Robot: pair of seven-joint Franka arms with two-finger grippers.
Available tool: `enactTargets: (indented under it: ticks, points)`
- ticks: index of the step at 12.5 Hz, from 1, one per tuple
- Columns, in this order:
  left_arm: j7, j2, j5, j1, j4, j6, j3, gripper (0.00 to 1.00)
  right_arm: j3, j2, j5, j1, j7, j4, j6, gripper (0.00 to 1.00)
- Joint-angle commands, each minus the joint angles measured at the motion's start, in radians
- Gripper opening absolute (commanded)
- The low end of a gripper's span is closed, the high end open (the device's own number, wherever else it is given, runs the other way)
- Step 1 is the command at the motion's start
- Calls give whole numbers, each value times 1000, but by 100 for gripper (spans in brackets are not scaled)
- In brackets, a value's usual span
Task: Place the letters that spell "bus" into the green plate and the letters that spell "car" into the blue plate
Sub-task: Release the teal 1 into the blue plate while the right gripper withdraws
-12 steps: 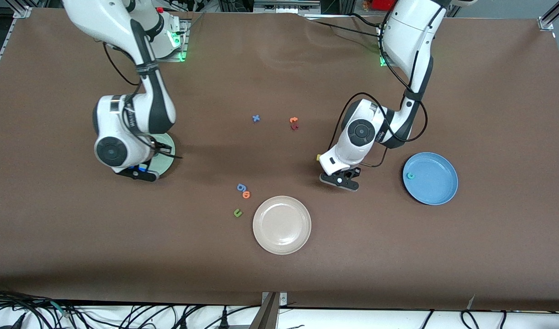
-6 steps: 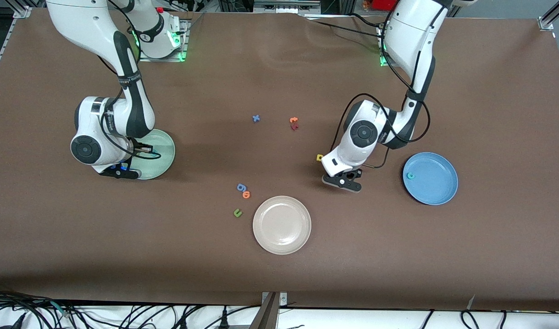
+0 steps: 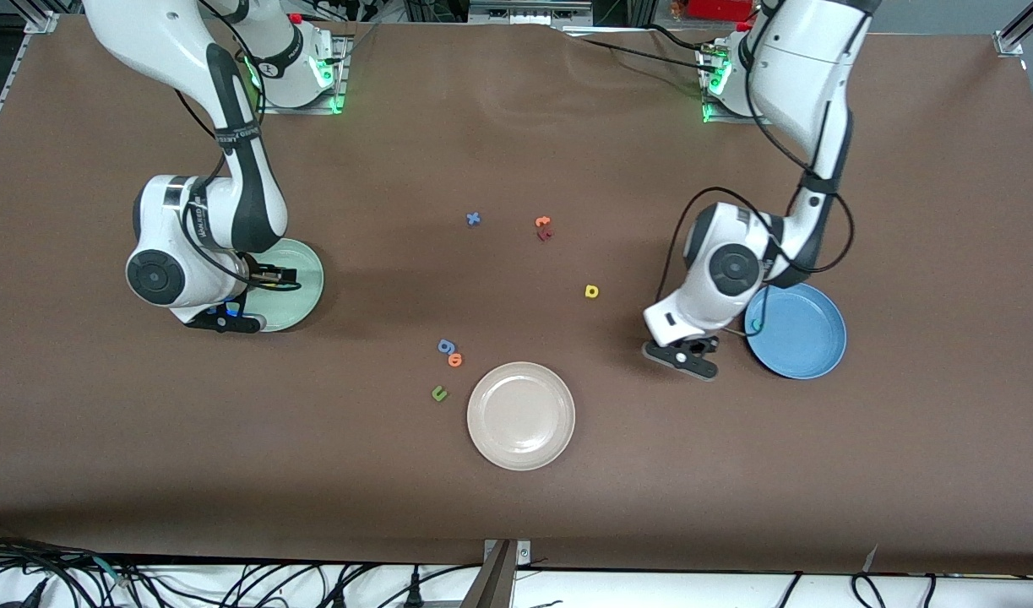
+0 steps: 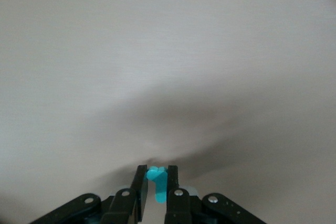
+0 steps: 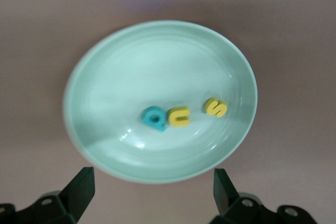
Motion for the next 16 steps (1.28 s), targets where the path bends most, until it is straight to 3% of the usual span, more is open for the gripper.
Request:
enactTargets:
  ticks: [1,3,5,8,11,15,16]
  points:
    - [161,-54,17,83,-15,-57,7,3,3,-19,31,9,23,201,-240,100]
    - [249,-63,11,127,-20,-59,17,4,-11,-40,43,6,23,359,-420,100]
    - [348,-75,8,164,-46,-60,23,5,-31,-71,37,7,23,474,-497,100]
    - [500,-98,8,223,-92,-63,30,7,-31,-164,5,7,20,510,-502,100]
    - [620,-99,8,281,-107,-63,34,8,-20,-191,-41,10,22,504,-490,100]
    - [620,-79,3,295,-109,-63,34,40,-14,-201,-70,56,51,490,-479,100]
    - [611,-79,3,293,-109,-63,34,53,-3,-209,-70,47,51,484,-476,100]
